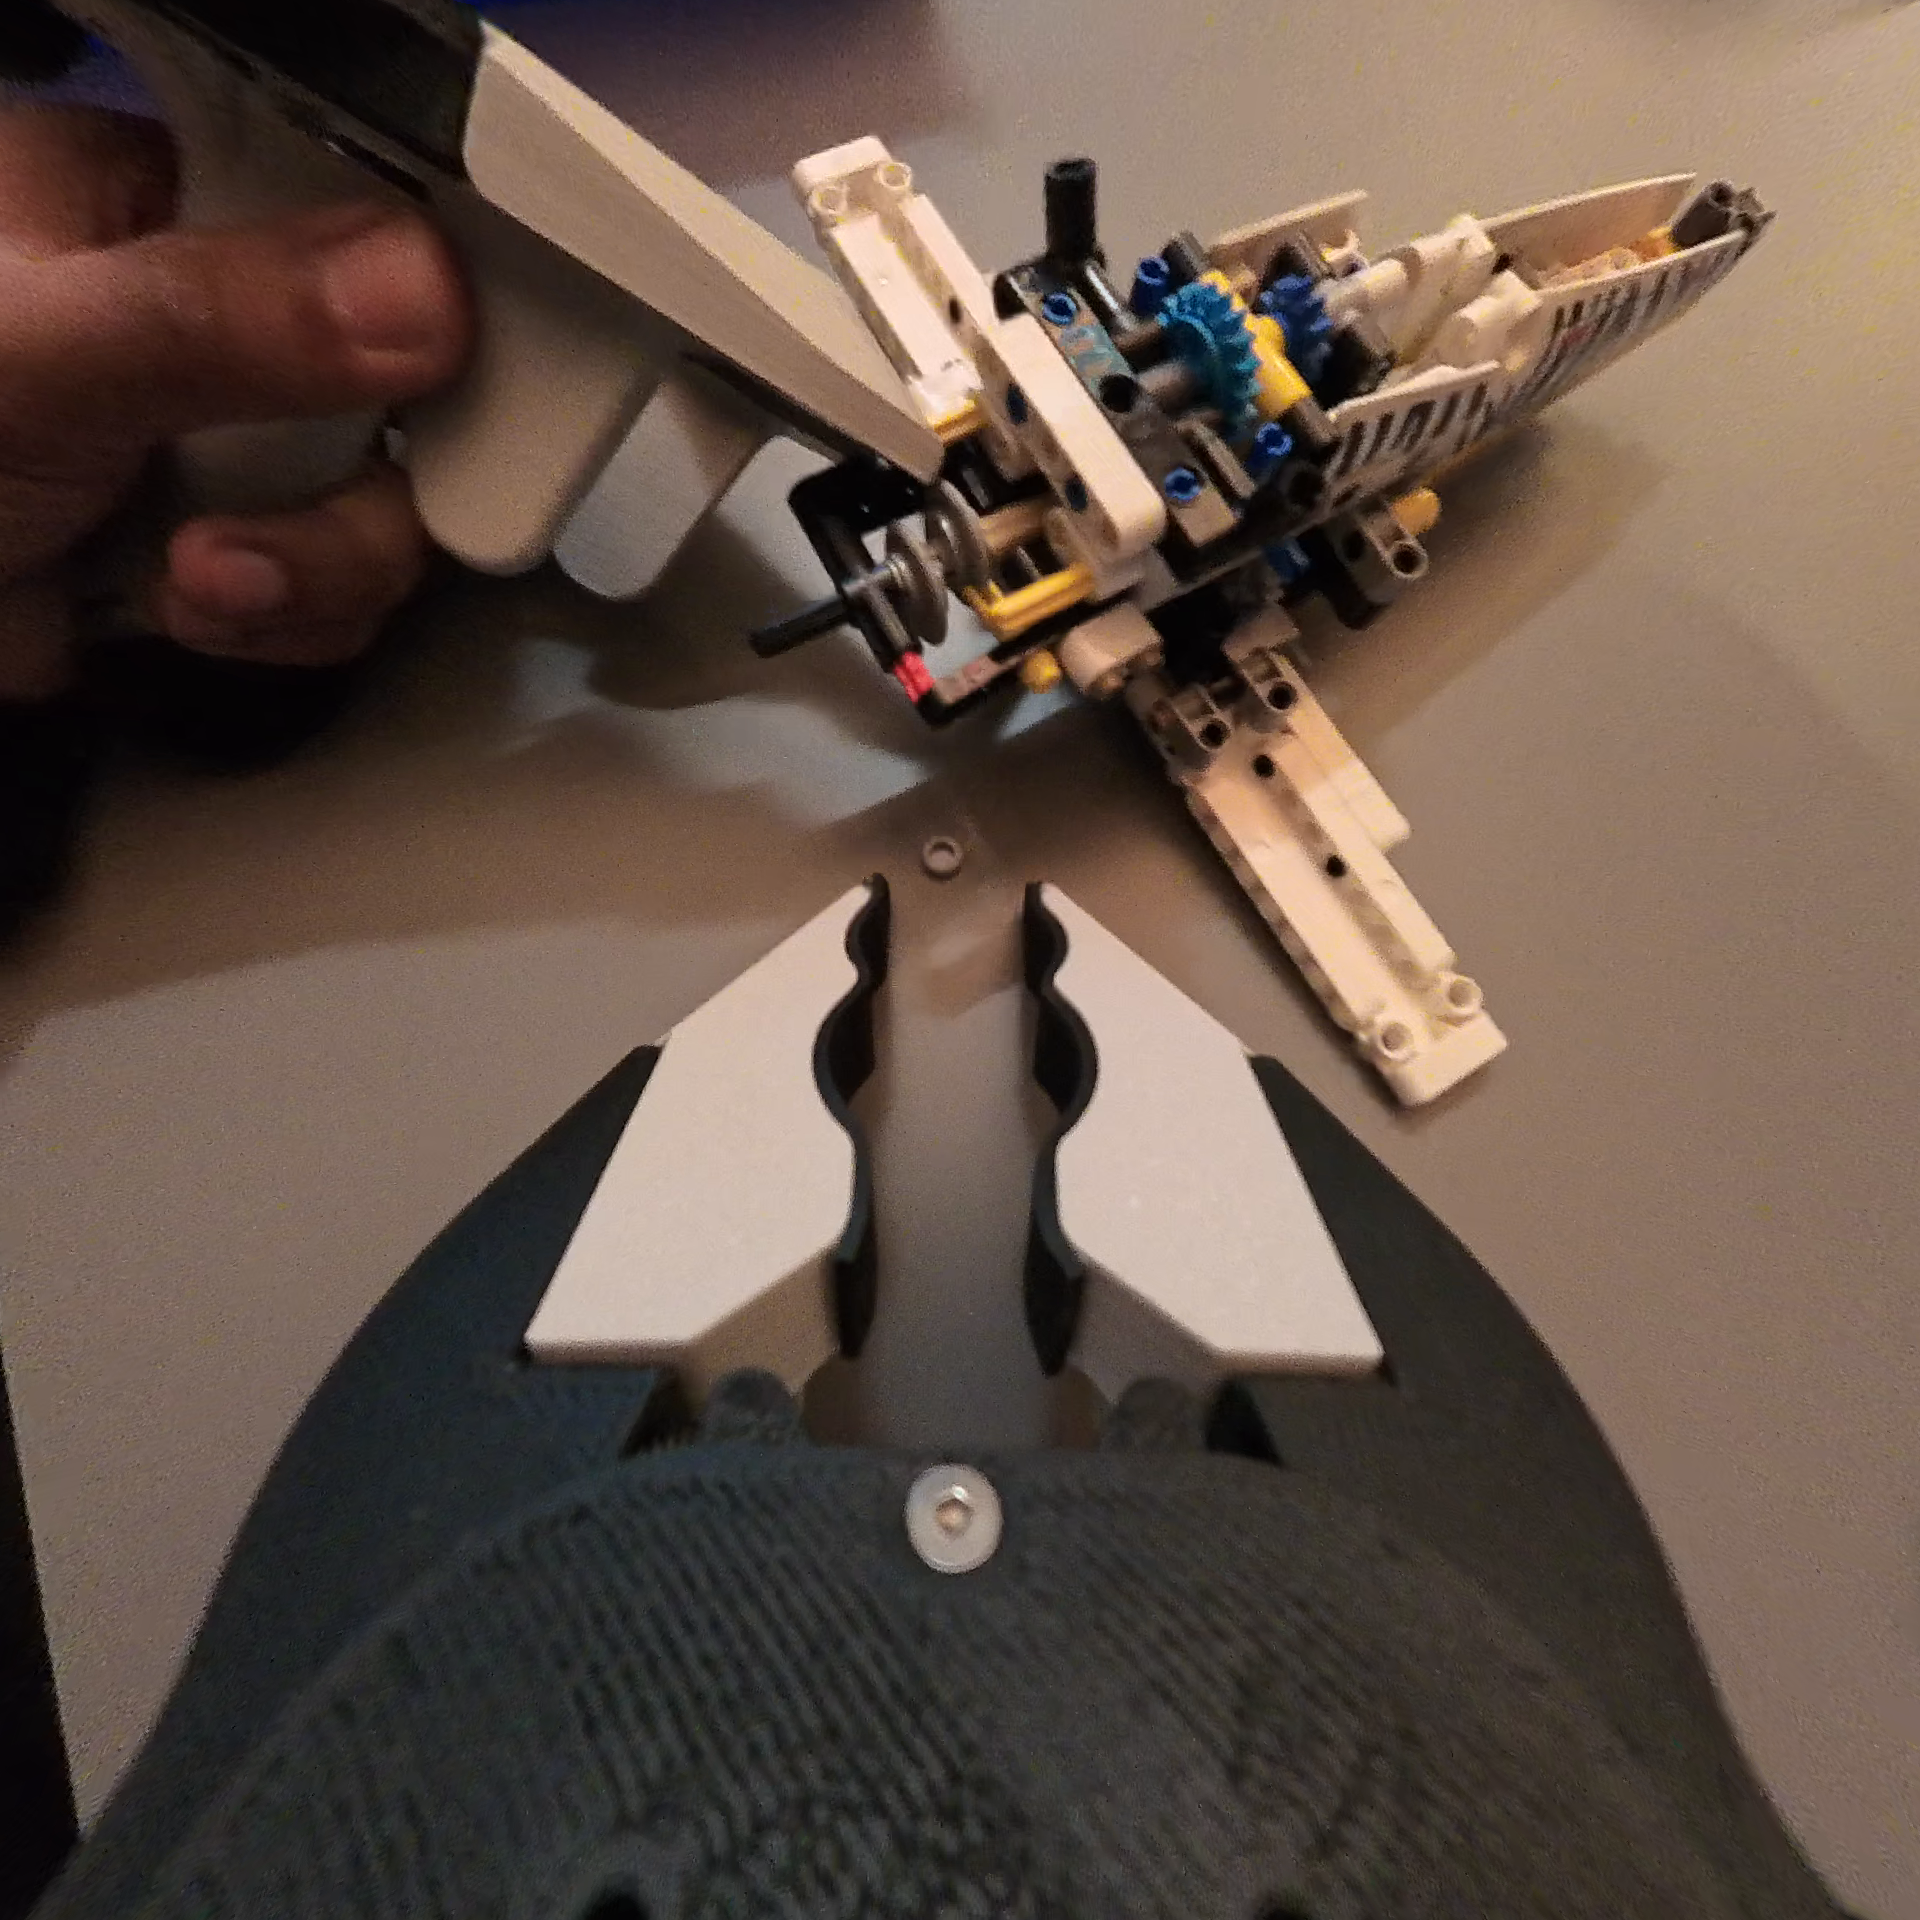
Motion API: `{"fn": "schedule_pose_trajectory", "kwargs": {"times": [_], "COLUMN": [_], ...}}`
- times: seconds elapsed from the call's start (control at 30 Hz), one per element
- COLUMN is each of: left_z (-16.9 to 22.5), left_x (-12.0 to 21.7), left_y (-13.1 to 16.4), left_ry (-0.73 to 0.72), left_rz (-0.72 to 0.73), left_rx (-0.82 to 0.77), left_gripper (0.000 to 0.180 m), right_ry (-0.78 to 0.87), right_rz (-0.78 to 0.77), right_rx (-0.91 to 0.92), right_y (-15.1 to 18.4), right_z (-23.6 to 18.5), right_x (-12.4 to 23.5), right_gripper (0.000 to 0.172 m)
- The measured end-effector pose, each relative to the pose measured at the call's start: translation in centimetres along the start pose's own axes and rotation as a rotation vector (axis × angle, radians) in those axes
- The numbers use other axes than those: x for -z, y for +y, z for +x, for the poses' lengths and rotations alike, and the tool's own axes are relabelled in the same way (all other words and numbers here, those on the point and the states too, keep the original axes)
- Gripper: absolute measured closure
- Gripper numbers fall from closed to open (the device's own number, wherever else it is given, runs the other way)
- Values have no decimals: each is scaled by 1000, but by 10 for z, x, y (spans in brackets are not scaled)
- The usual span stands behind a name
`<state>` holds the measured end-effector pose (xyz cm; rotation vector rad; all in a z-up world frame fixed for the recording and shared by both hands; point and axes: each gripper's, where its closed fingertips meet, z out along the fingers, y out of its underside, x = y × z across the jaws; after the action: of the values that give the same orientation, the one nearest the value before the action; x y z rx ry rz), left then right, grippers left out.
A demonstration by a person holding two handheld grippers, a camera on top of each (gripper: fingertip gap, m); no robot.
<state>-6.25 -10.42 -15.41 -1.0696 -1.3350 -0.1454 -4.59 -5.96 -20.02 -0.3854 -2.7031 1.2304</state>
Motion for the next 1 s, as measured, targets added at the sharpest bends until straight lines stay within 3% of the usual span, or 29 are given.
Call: {"fn": "schedule_pose_trajectory", "kwargs": {"times": [0.1, 0.3, 0.53, 0.67, 0.87, 1.0], "left_z": [-1, 0, 1, 2, 3, 4], "left_x": [0, 1, 1, 0, -3, -4], "left_y": [-2, -2, 0, 2, 9, 11], "left_ry": [8, 18, 26, 35, 43, 52], "left_rz": [4, 6, -1, -14, -60, -81], "left_rx": [15, 21, 17, 21, 27, 41], "left_gripper": [167, 167, 167, 167, 167, 167], "right_ry": [-33, -85, -3, 173, 342, 459], "right_rz": [-5, -8, -17, -54, -92, -161], "right_rx": [6, 15, 36, 43, -210, -249], "right_y": [-3, -5, 1, 20, 69, 97], "right_z": [-1, -5, 7, 51, 132, 161], "right_x": [-8, -11, -2, 27, 94, 116], "right_gripper": [148, 166, 166, 166, 166, 165]}}
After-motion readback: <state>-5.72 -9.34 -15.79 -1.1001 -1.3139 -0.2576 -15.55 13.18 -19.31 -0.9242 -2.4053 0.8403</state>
